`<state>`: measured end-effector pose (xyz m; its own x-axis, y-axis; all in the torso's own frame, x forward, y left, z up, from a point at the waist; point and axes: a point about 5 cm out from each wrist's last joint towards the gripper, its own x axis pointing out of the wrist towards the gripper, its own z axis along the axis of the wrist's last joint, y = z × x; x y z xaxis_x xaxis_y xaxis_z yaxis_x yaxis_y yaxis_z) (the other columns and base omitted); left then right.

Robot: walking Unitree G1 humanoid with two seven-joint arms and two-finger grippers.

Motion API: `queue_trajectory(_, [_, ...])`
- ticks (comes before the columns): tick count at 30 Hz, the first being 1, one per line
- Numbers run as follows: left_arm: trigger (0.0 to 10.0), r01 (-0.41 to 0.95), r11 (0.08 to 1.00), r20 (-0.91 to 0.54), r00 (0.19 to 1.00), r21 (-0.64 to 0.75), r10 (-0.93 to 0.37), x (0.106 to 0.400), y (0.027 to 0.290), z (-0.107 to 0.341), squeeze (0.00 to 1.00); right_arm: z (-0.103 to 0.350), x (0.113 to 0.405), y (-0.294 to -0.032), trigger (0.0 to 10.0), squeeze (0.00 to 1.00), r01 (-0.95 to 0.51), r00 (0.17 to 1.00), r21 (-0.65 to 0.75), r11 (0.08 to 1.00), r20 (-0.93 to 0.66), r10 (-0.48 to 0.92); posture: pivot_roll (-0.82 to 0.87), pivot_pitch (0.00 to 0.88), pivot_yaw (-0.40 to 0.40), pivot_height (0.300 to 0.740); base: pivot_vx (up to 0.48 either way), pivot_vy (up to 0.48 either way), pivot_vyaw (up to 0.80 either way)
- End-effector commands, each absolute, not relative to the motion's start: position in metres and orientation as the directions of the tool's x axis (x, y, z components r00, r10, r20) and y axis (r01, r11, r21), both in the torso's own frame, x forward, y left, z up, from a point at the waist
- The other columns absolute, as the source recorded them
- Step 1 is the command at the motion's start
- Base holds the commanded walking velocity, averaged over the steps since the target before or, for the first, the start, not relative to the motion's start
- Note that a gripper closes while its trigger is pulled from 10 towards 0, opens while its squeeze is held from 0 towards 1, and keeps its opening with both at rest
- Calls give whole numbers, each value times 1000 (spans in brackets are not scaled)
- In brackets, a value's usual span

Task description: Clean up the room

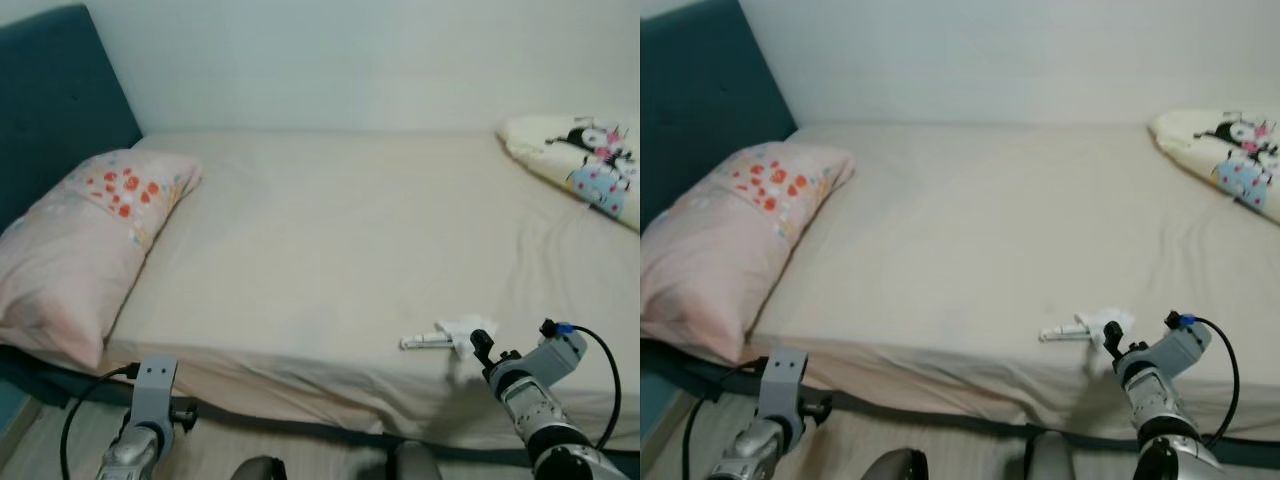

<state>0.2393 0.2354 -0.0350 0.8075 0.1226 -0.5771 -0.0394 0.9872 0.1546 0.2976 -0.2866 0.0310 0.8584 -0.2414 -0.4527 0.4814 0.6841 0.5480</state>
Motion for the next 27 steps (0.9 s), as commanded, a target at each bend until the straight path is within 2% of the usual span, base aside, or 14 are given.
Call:
queue_trajectory(1, [10000, -27, 983, -594, 793, 183, 133, 232, 244, -38, 0, 35, 302, -286, 10000, 0, 457, 874, 580, 674, -432, -222, -61, 122, 91, 561, 0, 0, 0])
queue_trajectory(10, [10000, 3, 978, -624, 771, 206, 129, 214, 250, -46, 0, 64, 324, -281, 10000, 0, 291, 951, 670, 683, -278, -133, -45, 138, 105, 531, 0, 0, 0])
queue_trajectory(15, [10000, 18, 975, -627, 768, 220, 128, 210, 254, -47, 0, 80, 341, -262, 10000, 0, 179, 978, 701, 690, -203, -48, -31, 153, 101, 511, 0, 0, 0])
queue_trajectory(19, [10000, 29, 974, -627, 769, 226, 123, 208, 255, -48, 0, 75, 345, -246, 10000, 0, 193, 963, 676, 711, -269, -5, -23, 166, 103, 496, 0, 0, 0])
queue_trajectory(22, [10000, 47, 972, -633, 766, 230, 113, 205, 256, -49, 0, 60, 341, -231, 10000, 0, 221, 920, 584, 781, -391, 32, -19, 173, 103, 492, 0, 0, 0])
queue_trajectory(27, [10000, 55, 971, -636, 763, 234, 110, 201, 257, -50, 0, 55, 340, -223, 10000, 0, 203, 904, 567, 798, -421, 69, -16, 178, 102, 492, 0, 0, 0])
